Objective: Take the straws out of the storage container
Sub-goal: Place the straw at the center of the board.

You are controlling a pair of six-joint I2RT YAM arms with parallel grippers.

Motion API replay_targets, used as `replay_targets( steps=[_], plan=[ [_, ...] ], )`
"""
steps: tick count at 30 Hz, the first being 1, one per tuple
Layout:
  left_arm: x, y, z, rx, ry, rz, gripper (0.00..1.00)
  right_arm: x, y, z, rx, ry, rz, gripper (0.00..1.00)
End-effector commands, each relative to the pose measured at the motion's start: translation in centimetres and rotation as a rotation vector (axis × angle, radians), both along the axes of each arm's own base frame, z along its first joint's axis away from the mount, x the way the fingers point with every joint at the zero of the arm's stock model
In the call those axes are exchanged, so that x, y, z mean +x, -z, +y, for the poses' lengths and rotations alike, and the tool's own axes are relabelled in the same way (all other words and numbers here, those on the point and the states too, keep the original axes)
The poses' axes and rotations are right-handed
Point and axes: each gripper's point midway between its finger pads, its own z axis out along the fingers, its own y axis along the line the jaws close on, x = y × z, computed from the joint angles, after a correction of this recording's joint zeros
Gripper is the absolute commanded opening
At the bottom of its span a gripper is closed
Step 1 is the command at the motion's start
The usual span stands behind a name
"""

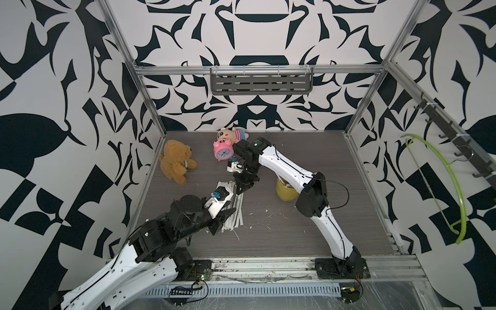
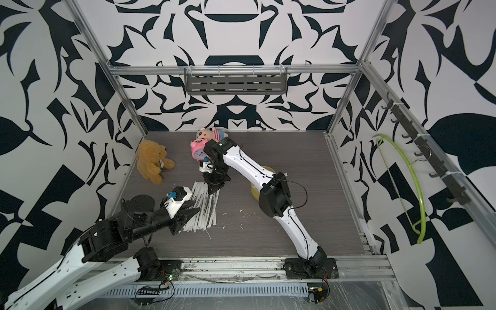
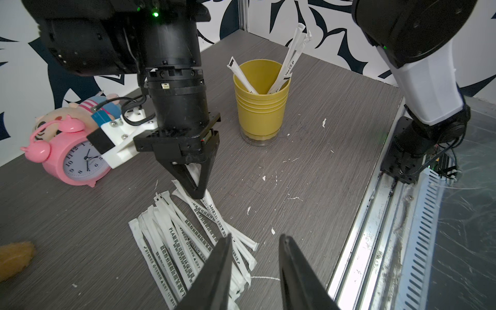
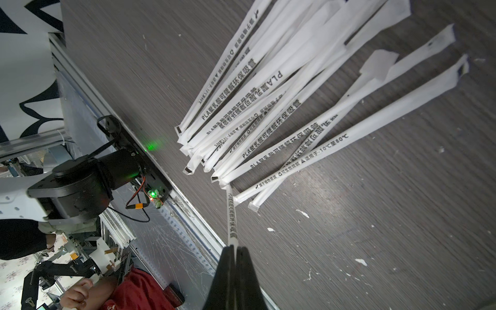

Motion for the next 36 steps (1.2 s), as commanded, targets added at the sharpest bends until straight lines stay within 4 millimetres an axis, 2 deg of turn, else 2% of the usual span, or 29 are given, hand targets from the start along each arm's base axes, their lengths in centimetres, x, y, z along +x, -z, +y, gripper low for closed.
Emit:
replay_targets(
  steps=[1,10,15,24,25,32,33,34,36],
  plan=[
    [0.0,-0.5,-0.3,-0.024,0.006,-0.003,0.35,0.9,-1.8,0.3,0.049,-0.012,-0.069,0.0],
    [0.1,-0.4,-0.3,-0.027,0.0,0.001,0.35,2.5,-0.8,0.9,0.065,0.006,-0.092,0.03],
    [0.1,-0.4,-0.4,-0.036,-0.001,0.003,0.35,3.8,-0.8,1.2,0.091,0.022,-0.119,0.08],
    [0.1,-0.7,-0.5,-0.053,-0.004,0.002,0.35,7.6,-0.6,2.2,0.176,0.105,-0.173,0.2],
    [0.1,-0.8,-0.5,-0.055,-0.004,0.002,0.35,8.0,0.3,2.2,0.167,0.112,-0.163,0.23],
    [0.7,-0.8,-0.1,-0.05,-0.049,-0.007,0.35,8.8,0.4,3.2,0.217,0.133,-0.161,0.28],
    [0.9,-0.8,0.0,-0.055,-0.06,-0.012,0.35,8.9,0.4,3.3,0.22,0.134,-0.164,0.31],
    [1.1,-0.9,0.0,-0.06,-0.069,-0.012,0.35,9.0,0.6,3.4,0.221,0.134,-0.162,0.53],
    [1.2,-0.8,0.1,-0.062,-0.077,-0.015,0.35,8.9,0.6,3.7,0.236,0.128,-0.154,0.57]
  ],
)
